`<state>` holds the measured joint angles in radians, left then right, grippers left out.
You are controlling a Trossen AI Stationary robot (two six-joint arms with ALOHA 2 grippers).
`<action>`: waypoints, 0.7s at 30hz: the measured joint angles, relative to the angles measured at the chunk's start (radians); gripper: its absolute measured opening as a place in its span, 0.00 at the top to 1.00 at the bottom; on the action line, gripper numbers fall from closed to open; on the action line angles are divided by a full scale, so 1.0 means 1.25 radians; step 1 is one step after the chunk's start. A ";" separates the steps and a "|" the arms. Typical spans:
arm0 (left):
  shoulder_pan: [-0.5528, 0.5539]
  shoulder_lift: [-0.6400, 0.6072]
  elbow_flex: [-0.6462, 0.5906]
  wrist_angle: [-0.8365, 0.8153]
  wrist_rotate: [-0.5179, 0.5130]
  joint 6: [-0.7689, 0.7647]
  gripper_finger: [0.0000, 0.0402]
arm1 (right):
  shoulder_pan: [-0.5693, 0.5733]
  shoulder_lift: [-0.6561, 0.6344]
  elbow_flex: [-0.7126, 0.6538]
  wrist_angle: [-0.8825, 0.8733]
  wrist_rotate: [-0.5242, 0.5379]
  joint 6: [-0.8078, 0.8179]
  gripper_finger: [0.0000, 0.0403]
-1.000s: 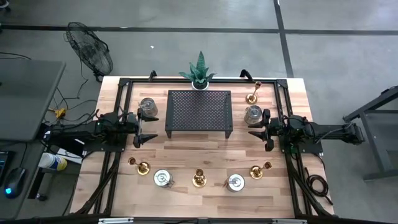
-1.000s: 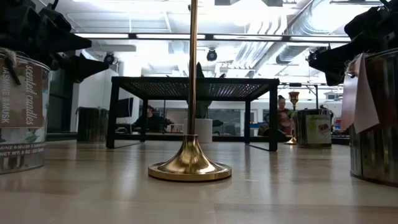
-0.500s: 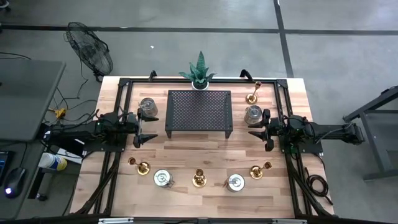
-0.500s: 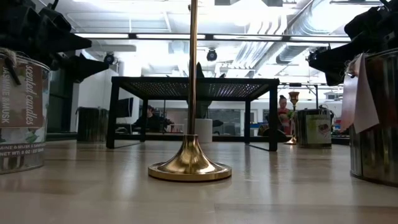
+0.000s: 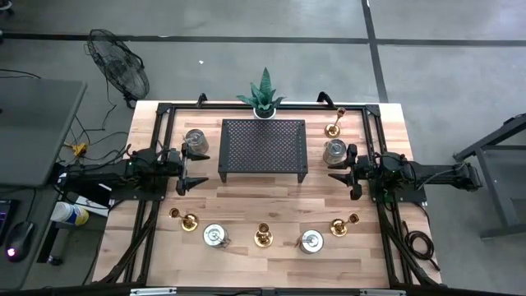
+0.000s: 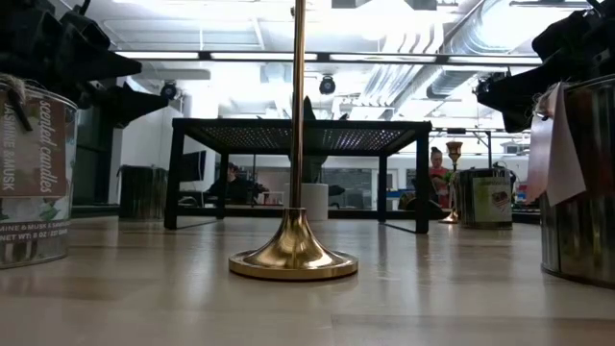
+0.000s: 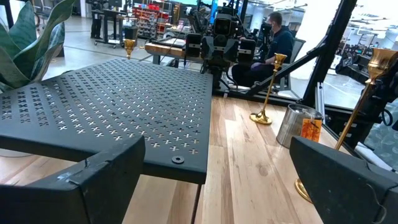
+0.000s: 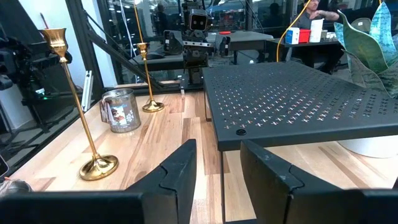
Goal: Pick & Place candle stick holders
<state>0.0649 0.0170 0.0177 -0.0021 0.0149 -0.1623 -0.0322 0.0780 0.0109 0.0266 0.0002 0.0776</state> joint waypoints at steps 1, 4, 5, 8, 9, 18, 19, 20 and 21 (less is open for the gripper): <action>0.000 0.000 0.000 0.000 0.000 0.000 0.02 | 0.000 0.000 0.000 0.000 0.000 0.000 0.71; 0.000 0.000 0.000 0.000 0.000 0.000 0.02 | 0.000 0.000 0.000 0.000 0.000 0.000 0.71; 0.000 0.000 0.000 0.000 0.000 0.000 0.02 | 0.000 0.000 0.000 0.000 0.000 0.000 0.71; 0.000 0.000 0.001 0.000 0.000 0.000 0.02 | 0.000 0.000 0.000 0.000 0.000 0.000 0.71; 0.000 0.000 0.001 0.000 0.000 0.000 0.02 | 0.000 0.000 0.000 0.000 0.000 0.000 0.71; 0.000 0.000 0.001 0.000 0.000 0.000 0.02 | 0.000 0.000 0.000 0.004 0.036 0.000 0.71; 0.000 0.000 0.001 0.000 0.000 0.000 0.02 | 0.000 0.000 0.000 0.007 0.043 0.005 0.71; 0.000 0.000 0.001 0.000 0.000 0.000 0.02 | 0.000 0.000 0.000 0.007 0.045 0.018 0.71; 0.000 0.000 0.001 0.000 0.000 0.000 0.02 | 0.000 0.000 0.000 0.007 0.043 0.038 0.71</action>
<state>0.0649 0.0173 0.0185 -0.0021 0.0149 -0.1623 -0.0319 0.0782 0.0109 0.0353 0.0544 0.1250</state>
